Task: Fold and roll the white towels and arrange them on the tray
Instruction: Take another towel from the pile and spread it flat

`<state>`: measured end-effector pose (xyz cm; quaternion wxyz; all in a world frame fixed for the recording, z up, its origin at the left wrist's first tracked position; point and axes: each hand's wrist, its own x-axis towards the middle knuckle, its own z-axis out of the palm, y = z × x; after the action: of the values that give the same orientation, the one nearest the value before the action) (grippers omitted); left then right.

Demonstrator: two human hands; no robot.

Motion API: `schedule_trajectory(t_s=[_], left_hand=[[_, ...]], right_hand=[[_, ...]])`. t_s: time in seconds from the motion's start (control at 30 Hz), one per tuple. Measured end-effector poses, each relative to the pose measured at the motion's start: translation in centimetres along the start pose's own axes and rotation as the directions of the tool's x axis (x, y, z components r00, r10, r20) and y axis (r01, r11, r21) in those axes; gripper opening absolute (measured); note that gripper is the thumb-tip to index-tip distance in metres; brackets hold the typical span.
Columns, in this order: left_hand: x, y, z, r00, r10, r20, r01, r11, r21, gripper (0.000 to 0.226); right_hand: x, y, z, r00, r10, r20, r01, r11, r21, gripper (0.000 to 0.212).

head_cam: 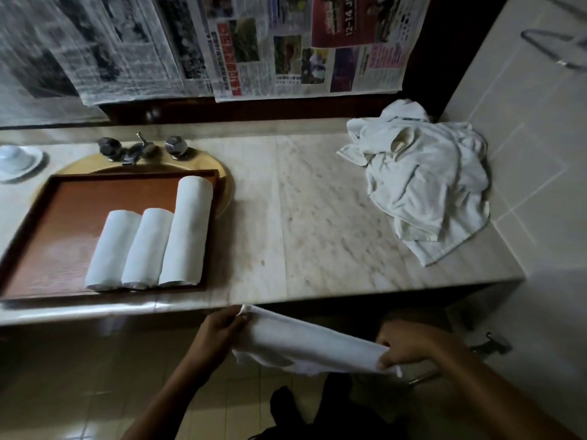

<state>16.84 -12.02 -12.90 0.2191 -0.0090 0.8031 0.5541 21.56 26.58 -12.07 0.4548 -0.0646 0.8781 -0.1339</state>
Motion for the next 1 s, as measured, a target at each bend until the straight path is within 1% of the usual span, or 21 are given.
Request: schedule_trajectory(t_s=[0.07,0.1,0.17,0.2,0.27,0.3,0.37,0.43,0.47,0.53,0.57,0.63,0.73,0.83,0.93,1.0], left_hand=[[0.1,-0.7,0.2,0.995,-0.080,0.051,0.083,0.995,-0.049,0.021],[0.3,-0.7,0.5,0.991,-0.106,0.085,0.110,0.993,-0.048,0.022],[1.0,-0.5,0.8,0.983,-0.133,0.127,0.138,0.990,-0.031,0.024],[1.6,-0.2,0.5,0.984,-0.129,0.123,0.133,0.991,-0.021,0.031],[3.8,0.2,-0.5,0.993,-0.086,0.084,0.088,0.996,-0.027,0.051],[5.1,0.8,-1.0,0.996,-0.067,0.051,0.070,0.996,-0.047,0.052],[8.0,2.8,-1.9,0.999,-0.033,-0.030,0.032,0.999,-0.034,0.039],[11.4,5.3,-2.9,0.994,0.013,-0.107,-0.014,1.000,-0.010,0.029],[12.9,6.5,-3.4,0.991,0.044,-0.130,-0.044,0.999,0.001,0.031],[16.8,8.7,-4.4,0.973,0.084,-0.217,-0.088,0.996,-0.009,0.047],[18.3,9.8,-4.9,0.961,0.096,-0.259,-0.109,0.993,-0.035,0.048],[21.5,12.3,-5.7,0.941,0.108,-0.320,-0.129,0.991,-0.046,0.038],[26.1,15.6,-6.9,0.921,0.128,-0.368,-0.139,0.990,-0.001,0.035],[30.7,17.7,-7.9,0.909,0.111,-0.401,-0.122,0.993,-0.002,0.029],[34.6,18.7,-8.5,0.890,0.126,-0.439,-0.121,0.992,0.040,0.029],[37.5,18.8,-8.7,0.875,0.120,-0.469,-0.092,0.992,0.083,0.029]], right_hand=[[-0.2,2.8,-0.5,1.000,-0.009,-0.003,0.009,1.000,-0.006,0.041],[-0.3,4.1,-1.0,1.000,-0.010,-0.027,0.010,1.000,0.012,0.036],[-0.2,6.4,-2.8,0.994,-0.002,-0.106,0.013,0.994,0.106,0.029],[0.0,7.3,-3.7,0.986,0.012,-0.168,0.016,0.986,0.165,0.029],[0.8,8.5,-5.8,0.944,0.027,-0.328,0.061,0.965,0.255,0.030],[1.2,8.7,-7.0,0.911,0.035,-0.411,0.099,0.948,0.301,0.029],[2.1,8.6,-9.7,0.846,0.096,-0.525,0.165,0.888,0.428,0.020],[3.5,8.1,-13.1,0.782,0.143,-0.607,0.229,0.840,0.492,0.011],[4.1,7.8,-14.7,0.747,0.151,-0.648,0.246,0.842,0.479,0.011],[5.8,7.5,-18.6,0.693,0.160,-0.703,0.256,0.857,0.448,0.013],[6.5,7.4,-20.1,0.674,0.169,-0.720,0.266,0.853,0.449,0.012],[8.3,7.5,-23.6,0.638,0.171,-0.751,0.291,0.850,0.440,0.011],[10.4,7.3,-28.4,0.590,0.142,-0.795,0.290,0.881,0.373,0.017],[12.8,7.3,-32.9,0.533,0.147,-0.833,0.315,0.879,0.357,0.026],[15.2,7.1,-36.6,0.509,0.177,-0.843,0.295,0.884,0.364,0.033],[17.4,7.6,-38.7,0.497,0.199,-0.845,0.281,0.884,0.374,0.042]])
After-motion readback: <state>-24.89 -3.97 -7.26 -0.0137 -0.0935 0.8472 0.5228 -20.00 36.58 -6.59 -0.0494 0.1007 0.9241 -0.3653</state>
